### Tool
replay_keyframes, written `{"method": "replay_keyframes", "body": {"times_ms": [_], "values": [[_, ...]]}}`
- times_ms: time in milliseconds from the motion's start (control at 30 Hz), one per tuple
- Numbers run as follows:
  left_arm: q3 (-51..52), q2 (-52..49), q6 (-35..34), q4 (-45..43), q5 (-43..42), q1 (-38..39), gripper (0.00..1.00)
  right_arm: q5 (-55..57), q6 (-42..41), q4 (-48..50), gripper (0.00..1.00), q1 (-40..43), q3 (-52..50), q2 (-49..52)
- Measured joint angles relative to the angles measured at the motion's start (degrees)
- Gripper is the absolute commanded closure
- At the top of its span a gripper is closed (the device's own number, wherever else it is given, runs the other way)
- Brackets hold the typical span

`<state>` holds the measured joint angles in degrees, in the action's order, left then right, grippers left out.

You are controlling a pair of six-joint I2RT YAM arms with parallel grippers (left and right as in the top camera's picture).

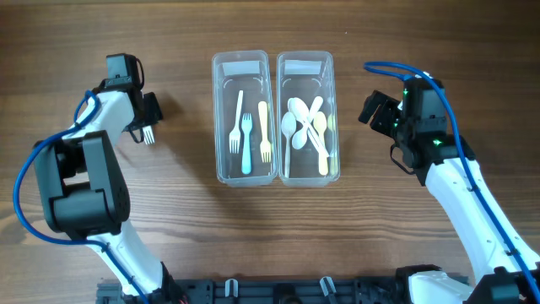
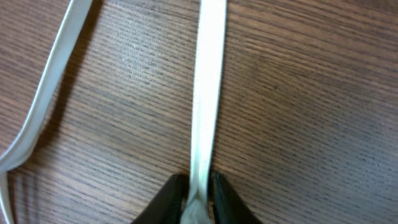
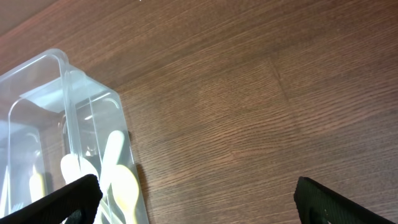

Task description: Pack container

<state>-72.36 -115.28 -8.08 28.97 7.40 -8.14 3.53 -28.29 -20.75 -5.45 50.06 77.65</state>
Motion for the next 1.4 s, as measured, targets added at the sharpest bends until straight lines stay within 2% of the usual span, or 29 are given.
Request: {"method": "replay_keyframes", "body": {"times_ms": [67, 167, 400, 667, 867, 1100, 1133, 1167, 1200, 1233, 1400], "values": [[0.0, 0.0, -0.5, 0.2, -0.5, -0.1, 0.93, 0.0, 0.0, 0.0, 0.0, 0.0, 0.0, 0.0], [0.0, 0.0, -1.2, 0.3, -0.9, -0.1, 0.96, 0.0, 0.0, 0.0, 0.0, 0.0, 0.0, 0.0], [-0.3, 0.1, -1.3, 0.8, -1.1, -0.2, 0.96, 0.0, 0.0, 0.0, 0.0, 0.0, 0.0, 0.0], [-0.7, 2.0, -1.9, 5.4, -1.3, -0.3, 0.96, 0.0, 0.0, 0.0, 0.0, 0.0, 0.0, 0.0], [-0.7, 10.3, -4.2, 7.1, -2.0, -0.3, 0.96, 0.0, 0.0, 0.0, 0.0, 0.0, 0.0, 0.0], [-0.7, 19.9, -5.2, 8.4, -11.3, 0.9, 0.96, 0.0, 0.0, 0.0, 0.0, 0.0, 0.0, 0.0], [-0.7, 20.7, -5.4, 8.4, -12.5, 1.6, 0.91, 0.0, 0.0, 0.0, 0.0, 0.0, 0.0, 0.0], [-0.7, 21.2, -5.6, 8.4, -13.3, 2.1, 0.78, 0.0, 0.0, 0.0, 0.0, 0.0, 0.0, 0.0], [-0.7, 21.6, -5.9, 8.3, -14.1, 2.9, 0.58, 0.0, 0.0, 0.0, 0.0, 0.0, 0.0, 0.0], [-0.7, 21.9, -5.8, 8.3, -14.7, 3.5, 0.46, 0.0, 0.0, 0.0, 0.0, 0.0, 0.0, 0.0], [-0.7, 21.8, -5.7, 6.4, -15.9, 5.3, 0.46, 0.0, 0.0, 0.0, 0.0, 0.0, 0.0, 0.0]]}}
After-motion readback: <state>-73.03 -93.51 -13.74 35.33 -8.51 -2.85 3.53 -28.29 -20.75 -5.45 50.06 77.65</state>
